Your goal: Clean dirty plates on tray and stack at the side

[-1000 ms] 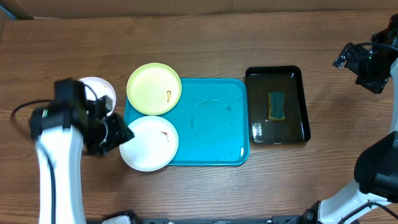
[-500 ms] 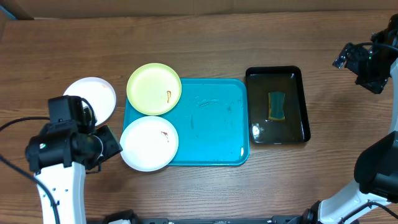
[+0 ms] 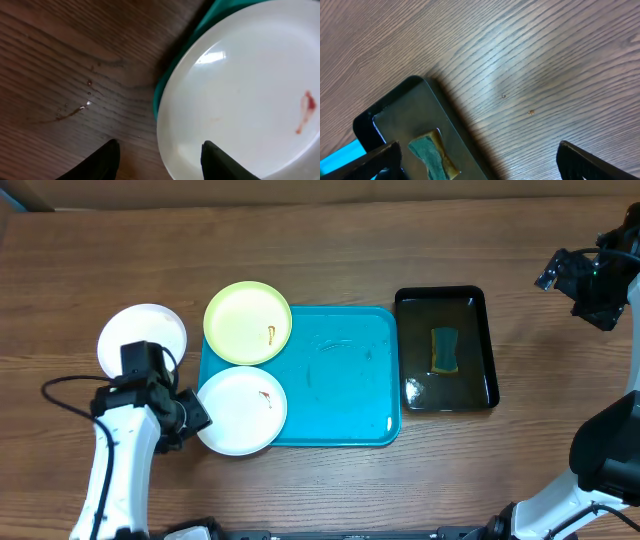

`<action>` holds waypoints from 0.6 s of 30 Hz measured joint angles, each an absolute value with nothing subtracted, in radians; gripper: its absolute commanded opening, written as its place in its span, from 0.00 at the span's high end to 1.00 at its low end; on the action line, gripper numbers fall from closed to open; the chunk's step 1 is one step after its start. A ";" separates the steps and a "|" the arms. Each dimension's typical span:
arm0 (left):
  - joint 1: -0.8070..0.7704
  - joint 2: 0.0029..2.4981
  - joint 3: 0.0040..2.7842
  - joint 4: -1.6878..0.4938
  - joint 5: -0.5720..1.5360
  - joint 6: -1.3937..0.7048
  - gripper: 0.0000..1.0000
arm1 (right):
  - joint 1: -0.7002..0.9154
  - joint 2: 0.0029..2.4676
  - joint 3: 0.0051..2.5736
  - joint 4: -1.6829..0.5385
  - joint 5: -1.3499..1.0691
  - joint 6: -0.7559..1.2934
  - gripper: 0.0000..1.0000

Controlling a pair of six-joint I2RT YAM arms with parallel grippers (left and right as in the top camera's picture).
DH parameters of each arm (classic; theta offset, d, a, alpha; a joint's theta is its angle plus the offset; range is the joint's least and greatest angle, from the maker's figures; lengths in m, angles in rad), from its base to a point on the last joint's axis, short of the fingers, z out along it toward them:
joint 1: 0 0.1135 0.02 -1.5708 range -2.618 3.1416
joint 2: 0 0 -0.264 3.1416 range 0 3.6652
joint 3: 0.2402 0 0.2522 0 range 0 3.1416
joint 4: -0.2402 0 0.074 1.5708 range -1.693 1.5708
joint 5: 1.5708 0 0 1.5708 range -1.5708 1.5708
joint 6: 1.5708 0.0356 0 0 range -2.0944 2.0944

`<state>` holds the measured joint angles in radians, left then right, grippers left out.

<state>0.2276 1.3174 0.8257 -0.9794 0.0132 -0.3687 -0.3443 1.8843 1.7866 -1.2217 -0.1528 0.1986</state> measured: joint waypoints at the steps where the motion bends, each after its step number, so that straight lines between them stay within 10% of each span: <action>1: 0.228 1.336 0.813 -0.966 0.012 -0.369 0.51 | -0.344 1.884 1.787 -1.221 -0.153 0.199 0.00; 6: 0.228 1.429 0.797 -0.913 0.010 -0.382 0.82 | -0.344 1.884 1.787 -1.222 -0.153 0.199 0.00; 18: 0.228 1.451 0.794 -0.910 0.038 -0.382 0.78 | -0.344 1.884 1.787 -1.221 -0.153 0.199 0.00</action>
<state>0.2276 1.4506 0.7940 -0.9100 0.0376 -0.3820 -0.3443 1.8843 1.7866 -1.2213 -0.1528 0.1986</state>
